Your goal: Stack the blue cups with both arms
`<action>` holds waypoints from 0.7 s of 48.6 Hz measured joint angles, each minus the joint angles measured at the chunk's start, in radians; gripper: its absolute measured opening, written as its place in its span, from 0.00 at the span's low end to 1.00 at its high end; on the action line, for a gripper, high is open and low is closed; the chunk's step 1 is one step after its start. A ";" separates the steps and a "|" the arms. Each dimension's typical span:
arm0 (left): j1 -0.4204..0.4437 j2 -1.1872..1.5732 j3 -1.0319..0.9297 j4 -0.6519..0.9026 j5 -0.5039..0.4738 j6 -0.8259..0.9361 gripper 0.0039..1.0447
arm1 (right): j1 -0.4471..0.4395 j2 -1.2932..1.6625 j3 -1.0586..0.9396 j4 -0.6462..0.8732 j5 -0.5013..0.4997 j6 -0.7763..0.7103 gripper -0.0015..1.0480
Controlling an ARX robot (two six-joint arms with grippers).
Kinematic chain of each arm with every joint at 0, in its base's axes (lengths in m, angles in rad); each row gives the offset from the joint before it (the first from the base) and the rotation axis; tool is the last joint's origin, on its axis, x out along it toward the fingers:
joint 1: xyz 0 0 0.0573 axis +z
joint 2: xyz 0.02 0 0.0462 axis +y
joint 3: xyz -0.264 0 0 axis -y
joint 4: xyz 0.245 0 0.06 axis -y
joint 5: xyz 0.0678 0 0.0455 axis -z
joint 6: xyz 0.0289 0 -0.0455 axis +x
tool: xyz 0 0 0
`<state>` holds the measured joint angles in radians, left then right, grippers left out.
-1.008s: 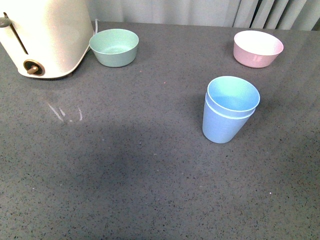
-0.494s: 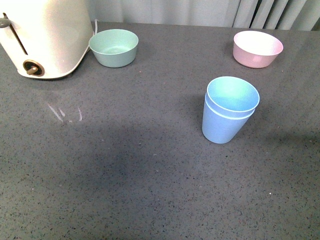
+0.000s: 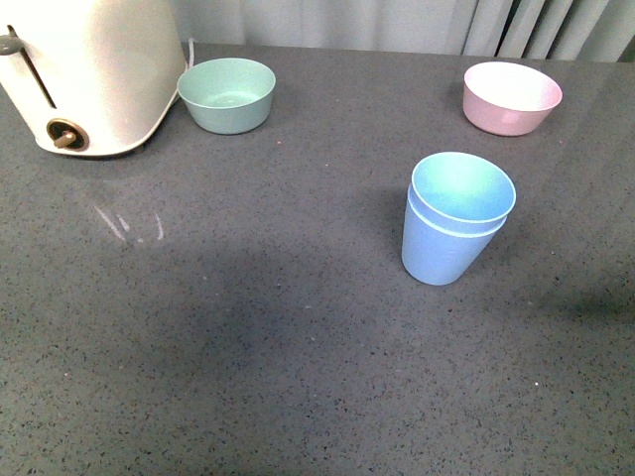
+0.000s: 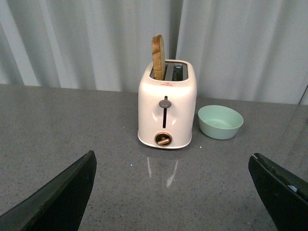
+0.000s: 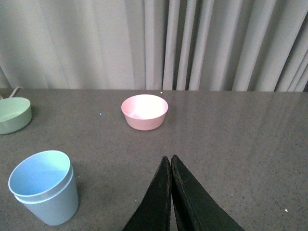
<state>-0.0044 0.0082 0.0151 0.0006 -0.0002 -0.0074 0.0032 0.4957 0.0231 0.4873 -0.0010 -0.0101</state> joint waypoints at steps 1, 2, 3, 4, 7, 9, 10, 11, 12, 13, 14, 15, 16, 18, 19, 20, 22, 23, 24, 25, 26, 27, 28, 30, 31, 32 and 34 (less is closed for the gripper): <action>0.000 0.000 0.000 0.000 0.000 0.000 0.92 | 0.000 -0.008 0.000 -0.007 -0.001 0.000 0.02; 0.000 0.000 0.000 0.000 0.000 0.000 0.92 | 0.000 -0.023 0.000 -0.021 0.002 0.000 0.02; 0.000 0.000 0.000 0.000 0.000 0.000 0.92 | 0.000 -0.034 0.000 -0.030 0.000 0.000 0.02; 0.000 0.000 0.000 0.000 0.000 0.000 0.92 | 0.000 -0.050 0.000 -0.045 0.000 0.000 0.02; 0.000 0.000 0.000 0.000 0.000 0.000 0.92 | 0.000 -0.087 0.000 -0.079 0.000 0.000 0.02; 0.000 0.000 0.000 0.000 0.000 0.000 0.92 | 0.000 -0.110 0.000 -0.102 0.001 0.000 0.02; 0.000 0.000 0.000 0.000 0.000 0.000 0.92 | 0.000 -0.123 0.000 -0.115 0.000 0.000 0.02; 0.000 0.000 0.000 0.000 0.000 0.000 0.92 | 0.000 -0.132 0.000 -0.123 0.001 0.000 0.02; 0.000 0.000 0.000 0.000 0.000 0.000 0.92 | 0.000 -0.140 0.000 -0.132 0.001 0.000 0.02; 0.000 0.000 0.000 0.000 0.000 0.000 0.92 | 0.000 -0.151 0.000 -0.143 0.000 0.000 0.02; 0.000 0.000 0.000 0.000 0.000 0.000 0.92 | 0.000 -0.159 0.000 -0.151 0.000 0.000 0.02; 0.000 0.000 0.000 0.000 0.000 0.000 0.92 | 0.000 -0.167 0.000 -0.158 0.000 0.000 0.02; 0.000 0.000 0.000 0.000 0.000 0.000 0.92 | 0.000 -0.171 0.000 -0.162 0.001 0.000 0.02; 0.000 0.000 0.000 0.000 0.000 0.000 0.92 | 0.000 -0.186 0.000 -0.176 0.000 0.000 0.02; 0.000 0.000 0.000 0.000 0.000 0.000 0.92 | 0.000 -0.197 0.000 -0.187 0.000 0.000 0.02; 0.000 0.000 0.000 0.000 0.000 0.000 0.92 | 0.000 -0.204 0.000 -0.194 0.001 0.000 0.02; 0.000 0.000 0.000 0.000 0.000 0.000 0.92 | 0.000 -0.220 0.000 -0.211 0.000 0.000 0.02; 0.000 0.000 0.000 0.000 0.000 0.000 0.92 | 0.000 -0.230 0.000 -0.221 0.001 0.000 0.02; 0.000 0.000 0.000 0.000 0.000 0.000 0.92 | 0.000 -0.236 0.000 -0.228 0.000 0.000 0.02; 0.000 0.000 0.000 0.000 0.000 0.000 0.92 | 0.000 -0.243 0.000 -0.234 0.000 0.000 0.02; 0.000 0.000 0.000 0.000 0.000 0.000 0.92 | 0.000 -0.252 0.000 -0.243 0.000 0.000 0.02; 0.000 0.000 0.000 0.000 0.000 0.000 0.92 | 0.000 -0.258 0.000 -0.249 0.001 0.000 0.02; 0.000 0.000 0.000 0.000 0.000 0.000 0.92 | 0.000 -0.267 0.000 -0.257 0.001 0.000 0.02; 0.000 0.000 0.000 0.000 0.000 0.000 0.92 | 0.000 -0.280 0.000 -0.270 0.001 0.000 0.02; 0.000 0.000 0.000 0.000 0.000 0.000 0.92 | 0.000 -0.285 0.000 -0.275 0.000 0.000 0.02; 0.000 0.000 0.000 0.000 0.000 0.000 0.92 | 0.000 -0.292 0.000 -0.283 0.000 0.000 0.02; 0.000 0.000 0.000 0.000 0.000 0.000 0.92 | 0.000 -0.304 0.000 -0.295 0.000 0.000 0.02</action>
<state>-0.0044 0.0082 0.0151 0.0006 -0.0002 -0.0074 0.0032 0.1917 0.0231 0.1921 -0.0006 -0.0097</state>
